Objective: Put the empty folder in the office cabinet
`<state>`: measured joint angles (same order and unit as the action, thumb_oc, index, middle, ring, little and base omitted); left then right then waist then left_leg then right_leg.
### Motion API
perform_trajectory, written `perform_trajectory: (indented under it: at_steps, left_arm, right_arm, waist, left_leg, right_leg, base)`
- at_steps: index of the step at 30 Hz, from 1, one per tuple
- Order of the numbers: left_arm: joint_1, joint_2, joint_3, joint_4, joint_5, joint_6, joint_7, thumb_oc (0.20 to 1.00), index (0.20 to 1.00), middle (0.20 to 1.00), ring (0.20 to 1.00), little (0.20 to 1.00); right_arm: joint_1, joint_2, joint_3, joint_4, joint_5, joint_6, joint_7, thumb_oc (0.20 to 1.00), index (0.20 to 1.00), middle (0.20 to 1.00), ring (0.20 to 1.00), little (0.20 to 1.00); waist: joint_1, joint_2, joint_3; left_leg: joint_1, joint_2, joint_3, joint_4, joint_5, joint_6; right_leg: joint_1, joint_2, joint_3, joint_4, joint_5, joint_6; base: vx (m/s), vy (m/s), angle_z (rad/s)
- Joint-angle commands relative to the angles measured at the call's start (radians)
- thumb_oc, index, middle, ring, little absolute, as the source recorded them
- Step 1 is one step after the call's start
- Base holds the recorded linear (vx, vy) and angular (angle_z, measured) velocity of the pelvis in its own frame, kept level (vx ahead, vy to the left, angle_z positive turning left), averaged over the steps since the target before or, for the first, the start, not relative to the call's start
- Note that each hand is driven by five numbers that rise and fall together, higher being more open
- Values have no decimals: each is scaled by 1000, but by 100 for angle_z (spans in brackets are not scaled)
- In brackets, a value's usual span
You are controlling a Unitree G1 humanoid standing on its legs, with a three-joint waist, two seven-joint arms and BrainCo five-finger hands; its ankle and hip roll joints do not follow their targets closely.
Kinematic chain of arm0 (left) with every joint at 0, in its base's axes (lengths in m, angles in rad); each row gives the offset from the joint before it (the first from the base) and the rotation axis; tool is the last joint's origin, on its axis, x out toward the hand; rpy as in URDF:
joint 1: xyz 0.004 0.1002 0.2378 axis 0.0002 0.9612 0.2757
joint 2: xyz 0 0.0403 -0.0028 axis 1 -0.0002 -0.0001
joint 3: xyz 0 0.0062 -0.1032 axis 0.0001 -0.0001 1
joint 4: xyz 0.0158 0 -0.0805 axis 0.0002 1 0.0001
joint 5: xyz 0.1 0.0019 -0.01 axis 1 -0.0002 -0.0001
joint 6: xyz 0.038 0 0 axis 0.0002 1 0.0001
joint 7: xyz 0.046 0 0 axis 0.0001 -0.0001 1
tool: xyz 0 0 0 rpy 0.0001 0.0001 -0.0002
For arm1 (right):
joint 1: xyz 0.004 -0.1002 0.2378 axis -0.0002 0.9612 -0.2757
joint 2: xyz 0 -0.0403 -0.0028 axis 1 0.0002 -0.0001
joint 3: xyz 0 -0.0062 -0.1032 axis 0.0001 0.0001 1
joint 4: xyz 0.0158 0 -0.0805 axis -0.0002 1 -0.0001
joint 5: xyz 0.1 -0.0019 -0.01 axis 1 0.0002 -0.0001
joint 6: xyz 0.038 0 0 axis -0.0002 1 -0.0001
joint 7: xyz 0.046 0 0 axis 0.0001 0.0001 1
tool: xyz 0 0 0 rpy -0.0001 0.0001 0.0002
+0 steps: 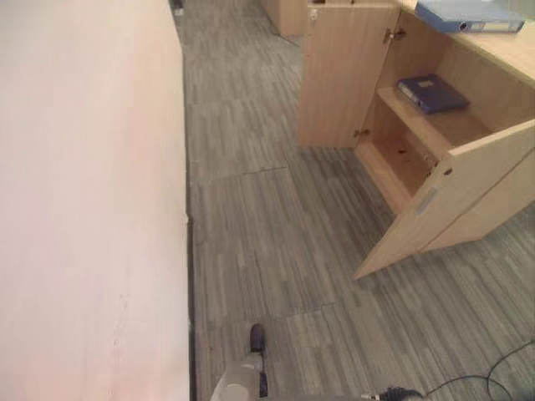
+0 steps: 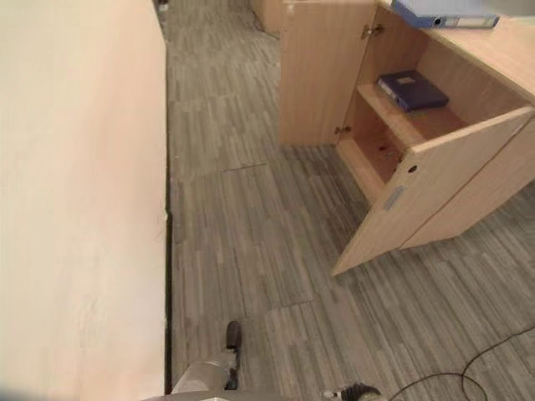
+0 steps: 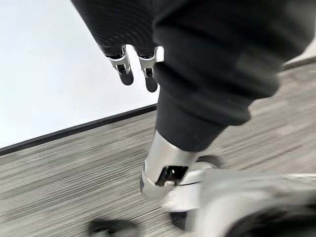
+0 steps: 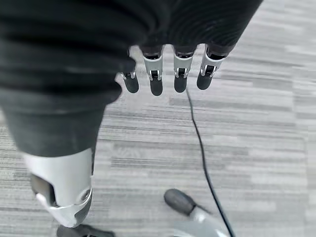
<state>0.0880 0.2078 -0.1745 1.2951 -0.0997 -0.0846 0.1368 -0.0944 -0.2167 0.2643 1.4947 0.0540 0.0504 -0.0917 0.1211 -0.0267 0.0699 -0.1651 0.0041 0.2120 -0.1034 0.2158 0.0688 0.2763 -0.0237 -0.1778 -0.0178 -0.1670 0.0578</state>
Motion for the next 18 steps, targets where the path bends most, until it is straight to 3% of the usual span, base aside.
perform_trajectory:
  at_steps: [1,2,4,5,7,8,9,10,11,12,13,14,16,18]
  left_arm:
    - [1,-5,-6,2,11,-12,9,1000,1000,1000,1000,1000]
    - [-11,0,-6,-2,9,-12,6,1000,1000,1000,1000,1000]
    - [-23,3,-7,-8,1,-8,0,1000,1000,1000,1000,1000]
    - [-48,9,-31,-8,5,3,-10,1000,1000,1000,1000,1000]
    - [-59,0,-46,-14,4,2,-16,1000,1000,1000,1000,1000]
    - [-63,2,-61,-18,4,0,-21,1000,1000,1000,1000,1000]
    - [-64,0,-90,-27,25,-2,-27,1000,1000,1000,1000,1000]
    - [-64,0,-89,-27,25,-2,-27,1000,1000,1000,1000,1000]
    - [-65,-1,-106,-30,46,-2,-29,1000,1000,1000,1000,1000]
    - [-66,-2,-120,-27,72,1,-38,1000,1000,1000,1000,1000]
    - [-66,-1,-119,-27,72,1,-38,1000,1000,1000,1000,1000]
    - [-71,-1,-118,-23,81,0,-43,1000,1000,1000,1000,1000]
    - [-73,0,-107,-9,106,-3,-57,1000,1000,1000,1000,1000]
    - [-67,-1,-103,-5,116,-5,-61,1000,1000,1000,1000,1000]
  right_arm:
    - [-42,-22,-17,-34,6,6,1,1000,1000,1000,1000,1000]
    - [-46,-27,-33,-48,19,6,1,1000,1000,1000,1000,1000]
    - [-43,-36,-42,-69,22,5,1,1000,1000,1000,1000,1000]
    - [-49,-33,-43,-118,51,-8,-11,1000,1000,1000,1000,1000]
    - [-67,-26,-25,-143,59,-18,-8,1000,1000,1000,1000,1000]
    - [-77,-24,-14,-157,56,-19,-5,1000,1000,1000,1000,1000]
    - [-86,-23,14,-176,42,-21,-4,1000,1000,1000,1000,1000]
    - [-86,-23,15,-176,42,-21,-4,1000,1000,1000,1000,1000]
    - [-92,-21,32,-184,33,-22,-4,1000,1000,1000,1000,1000]
    - [-105,-21,54,-187,25,-21,-2,1000,1000,1000,1000,1000]
    - [-105,-21,54,-187,25,-21,-2,1000,1000,1000,1000,1000]
    - [-108,-20,63,-182,16,-20,3,1000,1000,1000,1000,1000]
    - [-85,-2,83,-161,-14,-16,17,1000,1000,1000,1000,1000]
    - [-72,1,91,-154,-29,-15,25,1000,1000,1000,1000,1000]
  waist:
    - [44,28,-38]
    - [39,19,-48]
    - [27,22,-39]
    - [-2,25,-1]
    - [-22,48,23]
    - [-41,61,45]
    - [-63,69,75]
    - [-62,72,76]
    - [-71,66,88]
    - [-80,46,99]
    - [-81,48,100]
    - [-92,27,105]
    - [-108,-7,104]
    - [-106,-12,97]
  left_leg:
    - [-20,9,-29,16,-65,-96]
    - [18,-49,-33,16,-104,-67]
    - [60,-105,-37,16,-142,-28]
    - [162,-166,-43,16,-242,16]
    - [192,-130,-43,16,-254,6]
    - [206,-117,-48,16,-243,7]
    - [240,-106,-65,16,-245,2]
    - [242,-102,-65,16,-246,0]
    - [261,-105,-77,16,-254,-3]
    - [301,-116,-102,16,-281,-16]
    - [304,-111,-103,16,-282,-18]
    - [308,-129,-115,16,-276,-17]
    - [343,-151,-173,16,-307,-16]
    - [352,-155,-197,16,-325,-18]
  right_leg:
    - [-46,-214,-65,48,129,126]
    - [-79,-285,-74,160,216,147]
    - [-146,-365,-74,364,345,142]
    - [-258,-499,-165,659,441,158]
    - [-320,-467,-234,614,371,128]
    - [-372,-424,-230,605,339,112]
    - [-434,-329,-216,505,306,96]
    - [-430,-324,-218,500,307,93]
    - [-457,-279,-220,416,306,92]
    - [-481,-184,-239,214,340,102]
    - [-472,-177,-242,201,345,100]
    - [-492,-151,-256,115,394,97]
    - [-524,-82,-214,-15,437,111]
    - [-497,-77,-223,-59,436,106]
  base:
    - [317,432,-46]
    - [270,441,-34]
    - [350,663,57]
    - [465,743,91]
    - [302,275,57]
    - [160,-104,15]
    - [123,-64,-8]
    - [143,-101,1]
    - [200,-118,37]
    - [203,-117,44]
    - [161,-106,102]
    - [92,-67,97]
    - [246,-103,44]
    - [217,-88,26]
